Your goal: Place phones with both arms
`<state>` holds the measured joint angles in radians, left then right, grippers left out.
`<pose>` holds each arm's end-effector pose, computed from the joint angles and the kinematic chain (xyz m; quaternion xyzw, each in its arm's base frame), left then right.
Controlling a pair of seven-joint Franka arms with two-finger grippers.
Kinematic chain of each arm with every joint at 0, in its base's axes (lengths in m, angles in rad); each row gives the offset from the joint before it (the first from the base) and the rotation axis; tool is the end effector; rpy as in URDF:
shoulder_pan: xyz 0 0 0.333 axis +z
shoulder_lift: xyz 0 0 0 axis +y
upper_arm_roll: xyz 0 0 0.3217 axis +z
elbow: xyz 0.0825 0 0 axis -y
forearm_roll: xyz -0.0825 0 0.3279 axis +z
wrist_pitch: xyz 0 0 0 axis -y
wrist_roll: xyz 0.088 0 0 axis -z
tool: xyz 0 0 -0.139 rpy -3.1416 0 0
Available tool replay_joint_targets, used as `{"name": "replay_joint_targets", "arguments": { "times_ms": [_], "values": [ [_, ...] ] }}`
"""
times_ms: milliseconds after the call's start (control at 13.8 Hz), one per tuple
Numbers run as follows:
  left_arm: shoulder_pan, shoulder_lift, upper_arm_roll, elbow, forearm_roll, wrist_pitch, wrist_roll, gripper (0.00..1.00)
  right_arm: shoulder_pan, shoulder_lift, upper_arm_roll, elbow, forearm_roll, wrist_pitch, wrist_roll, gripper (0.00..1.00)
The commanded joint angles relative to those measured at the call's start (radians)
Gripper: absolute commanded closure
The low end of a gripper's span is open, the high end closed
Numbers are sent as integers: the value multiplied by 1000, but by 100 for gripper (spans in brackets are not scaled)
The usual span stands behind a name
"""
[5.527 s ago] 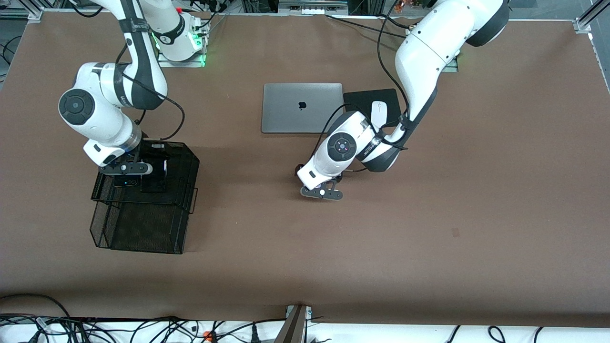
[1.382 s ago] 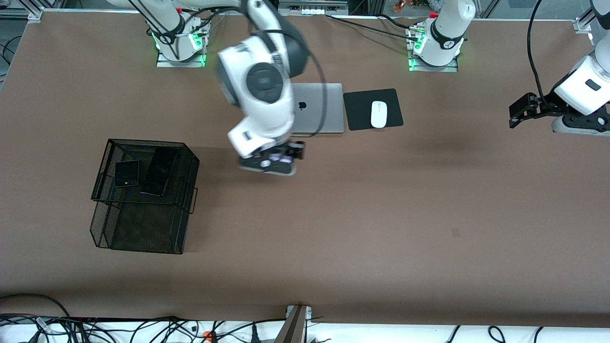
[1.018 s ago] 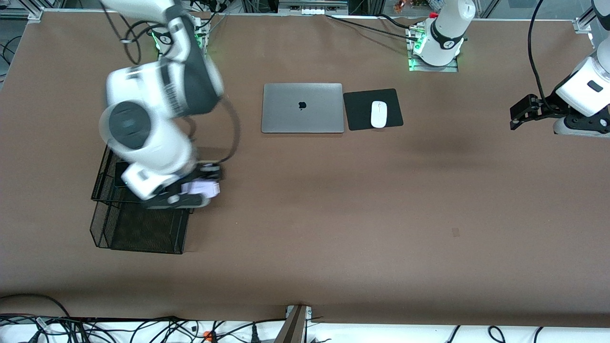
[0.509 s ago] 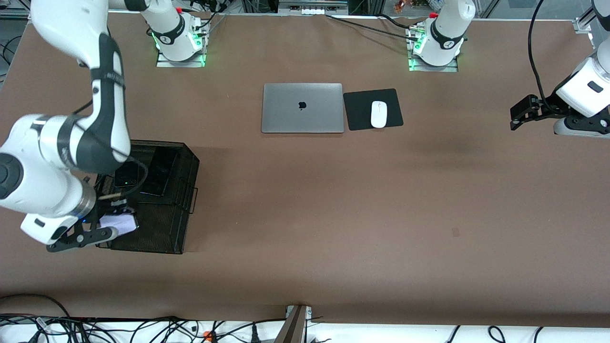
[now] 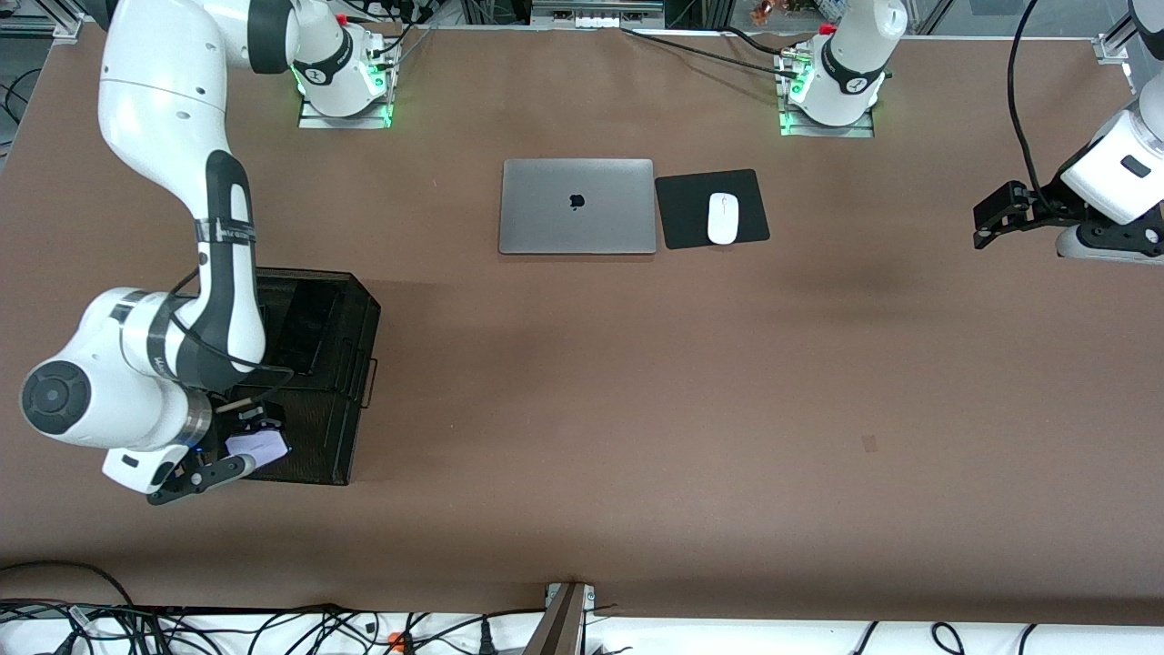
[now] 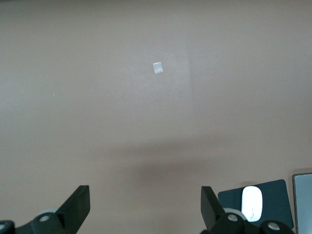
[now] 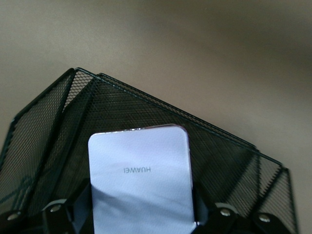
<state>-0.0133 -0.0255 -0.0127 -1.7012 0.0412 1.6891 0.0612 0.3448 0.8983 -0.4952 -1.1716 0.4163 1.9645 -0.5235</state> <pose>0.4988 -0.0078 0.5667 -0.9987 0.0459 -0.0063 0.0207 0.7109 0.0335 0.2777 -0.9827 -0.1850 0.0043 0.0016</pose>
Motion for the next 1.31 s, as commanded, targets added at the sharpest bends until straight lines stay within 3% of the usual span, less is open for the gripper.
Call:
{"name": "replay_joint_targets", "arguments": {
  "times_ms": [0, 73, 145, 364, 655, 1018, 1236],
  "values": [
    [-2, 15, 0, 29, 13, -14, 0, 0, -7, -16, 21, -75, 35, 65, -26, 91],
    [-2, 15, 0, 29, 13, -14, 0, 0, -7, -12, 23, -82, 41, 66, -14, 60],
    [-2, 15, 0, 29, 13, -14, 0, 0, -7, -10, 24, -82, 62, 65, -13, 1],
    [-2, 15, 0, 29, 13, -14, 0, 0, -10, -44, 18, -74, 75, 34, -20, 0],
    [-2, 15, 0, 29, 13, -16, 0, 0, 5, -154, -69, -71, 62, -163, -13, 0],
    [-2, 15, 0, 29, 13, -16, 2, 0, 66, -356, -74, -74, -157, -378, 87, 0],
    [-2, 15, 0, 29, 13, -16, 0, 0, 94, -456, -75, -120, -211, -472, 199, 0]
  ]
}}
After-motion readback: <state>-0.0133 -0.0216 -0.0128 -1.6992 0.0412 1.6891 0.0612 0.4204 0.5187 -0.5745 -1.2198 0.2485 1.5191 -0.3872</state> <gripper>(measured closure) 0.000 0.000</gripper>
